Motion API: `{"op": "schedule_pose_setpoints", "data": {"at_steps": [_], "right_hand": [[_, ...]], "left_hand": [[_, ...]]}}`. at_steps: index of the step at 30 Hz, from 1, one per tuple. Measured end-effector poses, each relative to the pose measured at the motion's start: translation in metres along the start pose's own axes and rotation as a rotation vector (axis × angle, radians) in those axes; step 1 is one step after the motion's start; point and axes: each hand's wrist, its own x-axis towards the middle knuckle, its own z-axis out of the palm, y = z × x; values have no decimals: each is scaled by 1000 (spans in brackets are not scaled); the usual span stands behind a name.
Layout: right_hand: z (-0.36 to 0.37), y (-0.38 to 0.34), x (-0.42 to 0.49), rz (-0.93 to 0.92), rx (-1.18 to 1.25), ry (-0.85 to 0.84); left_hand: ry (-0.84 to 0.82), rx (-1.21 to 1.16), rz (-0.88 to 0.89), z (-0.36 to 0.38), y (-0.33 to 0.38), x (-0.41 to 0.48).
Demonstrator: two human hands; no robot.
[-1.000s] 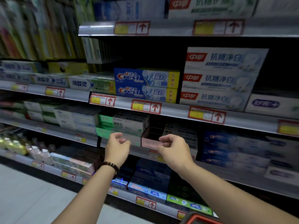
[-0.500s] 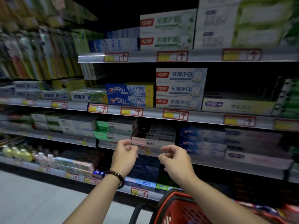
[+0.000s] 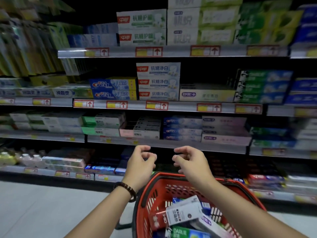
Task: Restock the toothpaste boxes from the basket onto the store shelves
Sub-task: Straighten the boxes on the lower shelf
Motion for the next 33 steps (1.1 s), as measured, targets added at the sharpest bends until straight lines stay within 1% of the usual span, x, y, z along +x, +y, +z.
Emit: {"op": "schedule_pose_setpoints", "data": {"at_steps": [4, 7, 15, 17, 20, 21, 25, 30, 33], "right_hand": [[-30, 12, -22, 23, -3, 5], [-51, 21, -33, 68, 38, 10], [-97, 59, -47, 153, -14, 23], [-106, 69, -49, 180, -17, 17], [-118, 82, -49, 214, -46, 5], [-121, 86, -48, 224, -54, 1], [-124, 101, -44, 255, -52, 7], [-120, 113, -42, 369, 78, 13], [-117, 116, -38, 412, 113, 7]], "left_hand": [[-55, -11, 4, 23, 0, -24], [-94, -6, 0, 37, -2, -31], [-208, 21, -84, 67, -23, -34], [-250, 32, -156, 73, -30, -34], [-342, -59, -341, 84, -36, -32], [-350, -65, -370, 87, -38, -31], [-340, -8, -374, 94, -50, -23], [-335, 71, -373, 99, -64, -19], [-344, 101, -364, 103, -69, -19]]}}
